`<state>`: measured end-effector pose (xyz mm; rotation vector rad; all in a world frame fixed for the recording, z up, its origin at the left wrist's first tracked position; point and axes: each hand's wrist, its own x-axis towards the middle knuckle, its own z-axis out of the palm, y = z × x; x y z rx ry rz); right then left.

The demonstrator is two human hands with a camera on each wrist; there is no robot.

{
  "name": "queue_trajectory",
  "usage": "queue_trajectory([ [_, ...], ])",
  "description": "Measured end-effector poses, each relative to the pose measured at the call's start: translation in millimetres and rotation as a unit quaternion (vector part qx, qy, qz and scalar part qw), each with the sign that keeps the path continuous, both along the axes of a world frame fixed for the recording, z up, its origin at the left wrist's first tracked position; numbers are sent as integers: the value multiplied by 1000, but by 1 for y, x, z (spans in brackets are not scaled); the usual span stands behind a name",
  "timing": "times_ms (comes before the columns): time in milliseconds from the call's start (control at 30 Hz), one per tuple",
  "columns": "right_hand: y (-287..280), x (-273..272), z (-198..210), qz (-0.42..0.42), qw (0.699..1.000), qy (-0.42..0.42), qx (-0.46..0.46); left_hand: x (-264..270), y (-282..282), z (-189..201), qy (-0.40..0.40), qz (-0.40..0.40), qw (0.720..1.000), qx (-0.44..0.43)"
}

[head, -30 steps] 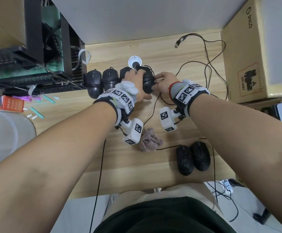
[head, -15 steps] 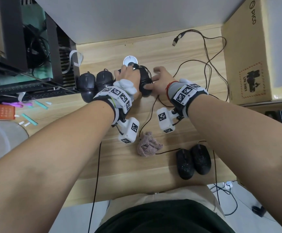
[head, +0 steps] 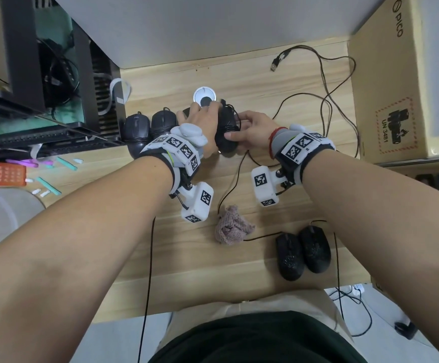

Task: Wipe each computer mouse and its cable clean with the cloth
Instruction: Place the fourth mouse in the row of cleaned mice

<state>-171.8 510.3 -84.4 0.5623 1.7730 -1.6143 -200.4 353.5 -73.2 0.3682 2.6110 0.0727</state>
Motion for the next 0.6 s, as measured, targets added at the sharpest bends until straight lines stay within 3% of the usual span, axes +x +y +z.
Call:
queue_trajectory([
  [467,11,5,12,-19,995,-27,-97,-4,-5,22,-20,-14,996,88],
  [600,7,4,11,42,996,0,-76,-4,-10,22,-15,-18,996,82],
])
